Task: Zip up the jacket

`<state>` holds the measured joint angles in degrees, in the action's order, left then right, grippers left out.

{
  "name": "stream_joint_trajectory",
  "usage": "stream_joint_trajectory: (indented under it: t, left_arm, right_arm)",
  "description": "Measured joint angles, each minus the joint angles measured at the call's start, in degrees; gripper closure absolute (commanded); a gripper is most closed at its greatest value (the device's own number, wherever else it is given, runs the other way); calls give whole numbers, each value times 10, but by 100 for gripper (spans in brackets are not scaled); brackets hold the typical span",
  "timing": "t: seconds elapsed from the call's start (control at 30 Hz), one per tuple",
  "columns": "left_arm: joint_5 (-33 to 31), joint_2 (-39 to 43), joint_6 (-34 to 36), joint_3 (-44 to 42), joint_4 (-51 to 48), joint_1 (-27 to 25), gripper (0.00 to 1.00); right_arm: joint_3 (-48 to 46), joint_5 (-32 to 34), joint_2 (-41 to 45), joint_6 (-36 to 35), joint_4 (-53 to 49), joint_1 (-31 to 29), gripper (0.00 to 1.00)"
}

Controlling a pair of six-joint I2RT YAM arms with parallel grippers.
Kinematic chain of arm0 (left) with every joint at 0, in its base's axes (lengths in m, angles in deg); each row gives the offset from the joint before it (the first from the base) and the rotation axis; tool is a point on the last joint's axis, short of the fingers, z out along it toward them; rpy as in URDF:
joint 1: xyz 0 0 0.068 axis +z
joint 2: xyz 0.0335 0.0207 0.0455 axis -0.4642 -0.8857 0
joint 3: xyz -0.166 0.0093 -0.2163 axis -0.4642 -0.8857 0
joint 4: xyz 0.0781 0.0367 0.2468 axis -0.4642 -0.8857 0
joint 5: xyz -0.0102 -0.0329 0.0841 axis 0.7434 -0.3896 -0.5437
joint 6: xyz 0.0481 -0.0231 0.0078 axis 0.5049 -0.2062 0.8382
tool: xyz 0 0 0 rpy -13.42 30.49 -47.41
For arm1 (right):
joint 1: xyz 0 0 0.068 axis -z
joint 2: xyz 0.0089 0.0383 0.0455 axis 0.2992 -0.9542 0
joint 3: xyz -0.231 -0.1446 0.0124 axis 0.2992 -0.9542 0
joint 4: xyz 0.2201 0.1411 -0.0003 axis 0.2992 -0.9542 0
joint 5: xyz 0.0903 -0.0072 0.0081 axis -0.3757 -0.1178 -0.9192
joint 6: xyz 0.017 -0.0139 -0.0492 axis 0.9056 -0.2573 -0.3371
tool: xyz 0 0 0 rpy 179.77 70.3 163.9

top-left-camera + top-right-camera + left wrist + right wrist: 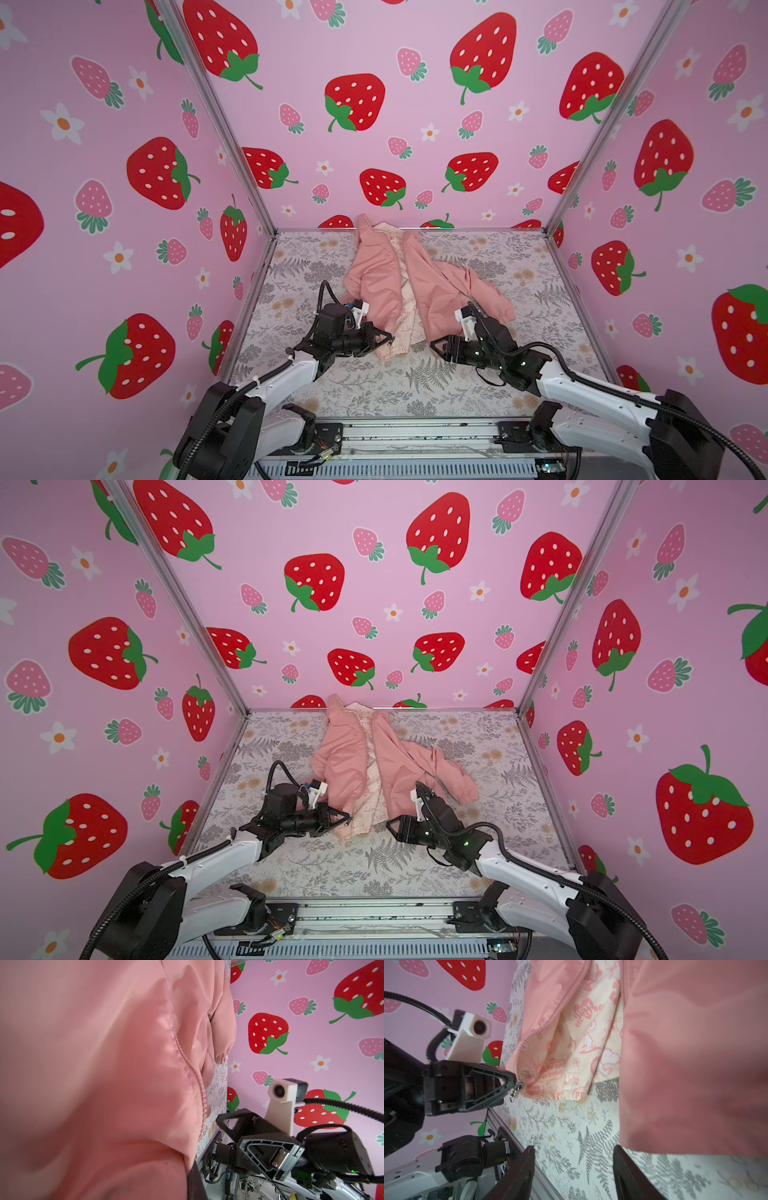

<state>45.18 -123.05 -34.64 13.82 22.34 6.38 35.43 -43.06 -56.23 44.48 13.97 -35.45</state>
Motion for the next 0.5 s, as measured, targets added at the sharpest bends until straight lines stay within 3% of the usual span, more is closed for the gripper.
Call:
stream_joint_trajectory:
  t: [0.13, 0.33, 0.5]
  left_arm:
    - [0, 0, 0, 0, 1, 0, 100]
    - [0, 3, -2, 0, 1, 0, 100]
    - [0, 16, -5, 0, 1, 0, 100]
  right_arm:
    - [-4, 19, -26, -3, -12, -23, 35]
    - [19, 56, -127, -18, -21, -36, 43]
    - [35, 84, -160, -28, -21, -37, 50]
